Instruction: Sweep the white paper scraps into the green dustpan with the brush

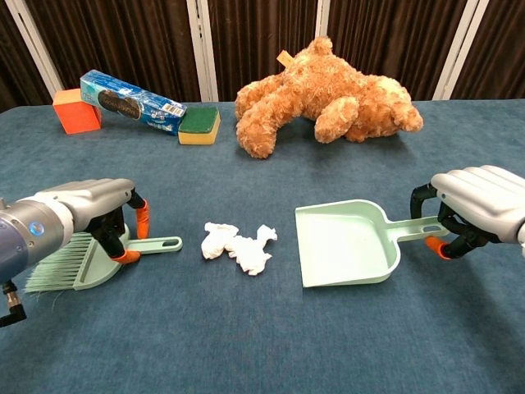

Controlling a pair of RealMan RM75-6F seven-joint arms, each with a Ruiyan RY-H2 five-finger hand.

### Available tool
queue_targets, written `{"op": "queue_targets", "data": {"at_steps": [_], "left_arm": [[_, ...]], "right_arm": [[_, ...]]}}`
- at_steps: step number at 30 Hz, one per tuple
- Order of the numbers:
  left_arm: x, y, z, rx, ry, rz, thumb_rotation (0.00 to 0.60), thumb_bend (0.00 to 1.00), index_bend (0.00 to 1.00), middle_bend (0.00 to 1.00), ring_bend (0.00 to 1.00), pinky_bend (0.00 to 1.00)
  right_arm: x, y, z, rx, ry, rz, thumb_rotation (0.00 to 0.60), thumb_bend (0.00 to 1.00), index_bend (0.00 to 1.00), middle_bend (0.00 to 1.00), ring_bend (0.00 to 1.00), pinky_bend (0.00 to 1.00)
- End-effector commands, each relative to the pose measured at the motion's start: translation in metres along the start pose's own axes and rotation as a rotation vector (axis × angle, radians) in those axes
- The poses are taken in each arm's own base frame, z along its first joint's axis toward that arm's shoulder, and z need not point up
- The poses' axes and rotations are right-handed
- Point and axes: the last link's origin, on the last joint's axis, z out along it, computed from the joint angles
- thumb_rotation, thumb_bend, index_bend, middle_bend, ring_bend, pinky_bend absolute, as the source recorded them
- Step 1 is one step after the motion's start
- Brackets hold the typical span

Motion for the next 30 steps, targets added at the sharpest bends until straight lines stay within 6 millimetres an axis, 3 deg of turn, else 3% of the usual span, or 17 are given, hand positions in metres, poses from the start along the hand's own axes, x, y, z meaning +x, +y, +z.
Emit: {"op": "queue_targets", "data": {"at_steps": [1,15,23,30], "left_arm": [[0.004,0.002,-0.001,-0.014,0.016,-0.021,0.6,0.6,0.7,1.0,1.0,1.0],[0.031,0.038,-0.021,-0.194,0.123,-0.24,0.6,0.62,0.77,1.0,1.0,1.0],[0.036,0.059,-0.027,-0.232,0.13,-0.308,0.6,0.62,0.78,1.0,1.0,1.0],[0.035,0.088,-0.027,-0.264,0.126,-0.37,0.6,0.63,0.79,1.0,1.0,1.0]], "right_arm": [[0.001,0.0,0.0,-0.001,0.002,-0.001,0.6,0.52,0.6,0.92,0.9,0.91],[0.004,-0.004,-0.002,0.007,0.006,-0.023,0.6,0.53,0.6,0.92,0.9,0.91],[0.003,-0.01,-0.002,0.016,0.005,-0.024,0.6,0.53,0.6,0.92,0.9,0.91],[0.004,-0.014,-0.004,0.024,0.007,-0.03,0.6,0.53,0.6,0.92,0.89,0.91]]}}
